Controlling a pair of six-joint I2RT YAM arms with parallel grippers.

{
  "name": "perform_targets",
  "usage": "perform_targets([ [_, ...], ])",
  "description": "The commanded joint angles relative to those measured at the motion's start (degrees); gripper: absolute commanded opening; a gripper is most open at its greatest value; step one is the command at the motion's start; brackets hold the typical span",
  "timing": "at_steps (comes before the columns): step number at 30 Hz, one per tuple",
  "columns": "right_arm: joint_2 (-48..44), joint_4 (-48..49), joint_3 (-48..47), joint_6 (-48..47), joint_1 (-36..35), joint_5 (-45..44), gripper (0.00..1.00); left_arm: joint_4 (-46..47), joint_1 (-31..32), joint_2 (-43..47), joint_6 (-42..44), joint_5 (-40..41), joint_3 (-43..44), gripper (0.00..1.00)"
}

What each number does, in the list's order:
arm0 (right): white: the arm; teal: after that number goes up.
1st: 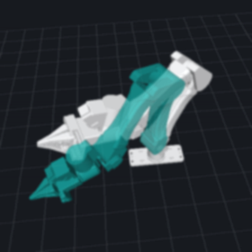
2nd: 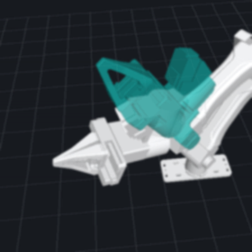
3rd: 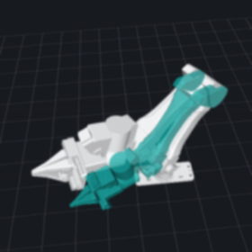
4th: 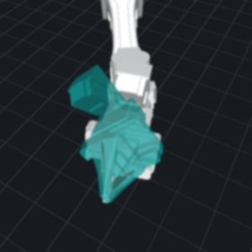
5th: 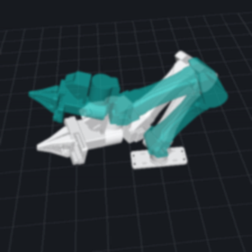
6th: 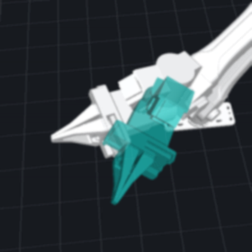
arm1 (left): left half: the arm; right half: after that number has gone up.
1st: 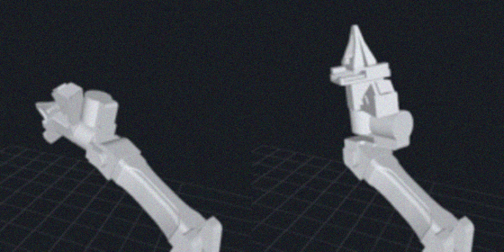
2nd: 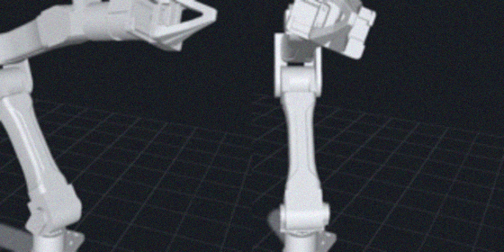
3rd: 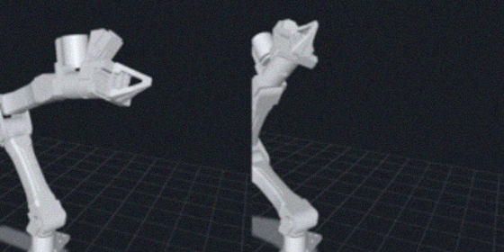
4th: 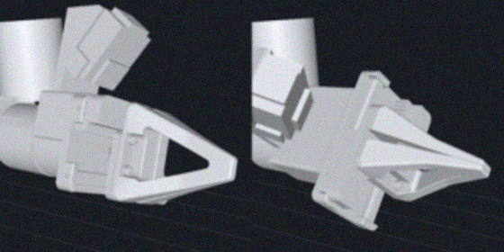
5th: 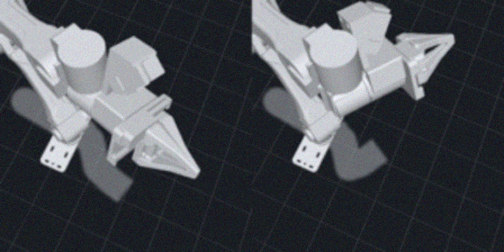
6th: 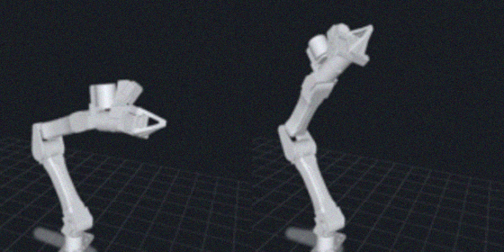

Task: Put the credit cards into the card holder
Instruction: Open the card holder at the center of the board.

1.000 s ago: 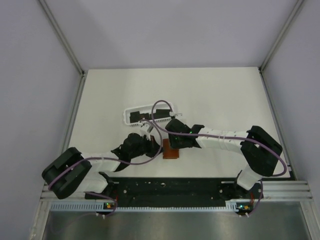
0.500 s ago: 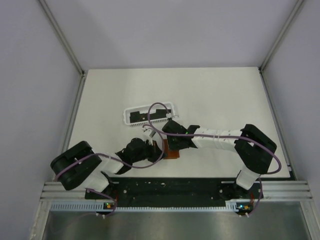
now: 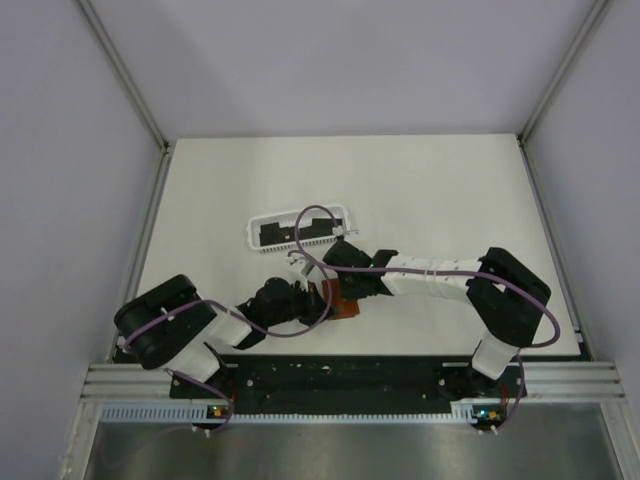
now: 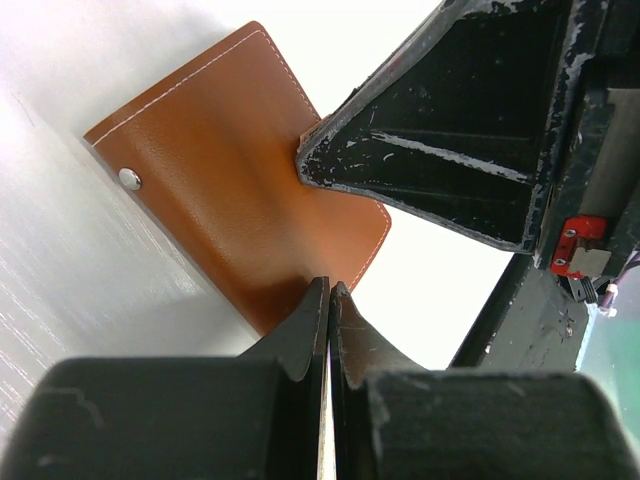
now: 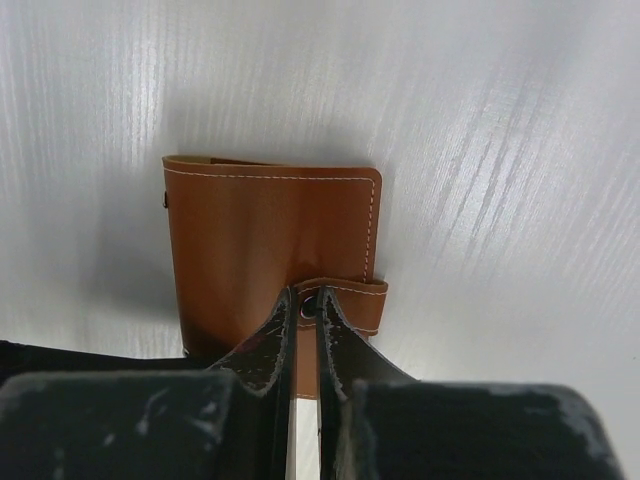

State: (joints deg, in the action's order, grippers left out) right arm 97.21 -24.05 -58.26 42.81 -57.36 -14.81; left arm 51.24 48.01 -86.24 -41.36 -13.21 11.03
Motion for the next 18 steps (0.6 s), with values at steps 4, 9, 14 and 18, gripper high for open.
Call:
perform_targets([
  [4, -2.0, -2.0, 2.0, 2.4, -0.7, -4.0, 0.00, -0.9, 0.2, -1.7, -0.6, 2.7, -0.8, 0.00],
  [9, -6.2, -2.0, 3.3, 2.7, -0.6, -5.4, 0.00, -3.8, 0.2, -2.7, -0.6, 4.2, -0.3, 0.00],
  [14, -8.8, -2.0, 5.4, 3.4, 1.0, -4.4, 0.00, -4.7, 0.2, -3.1, -1.1, 5.1, -0.6, 0.00],
  [18, -10.6, -2.0, 8.3, 3.1, 3.1, -4.7, 0.00, -4.5, 0.2, -3.1, -1.3, 5.0, -0.4, 0.00],
])
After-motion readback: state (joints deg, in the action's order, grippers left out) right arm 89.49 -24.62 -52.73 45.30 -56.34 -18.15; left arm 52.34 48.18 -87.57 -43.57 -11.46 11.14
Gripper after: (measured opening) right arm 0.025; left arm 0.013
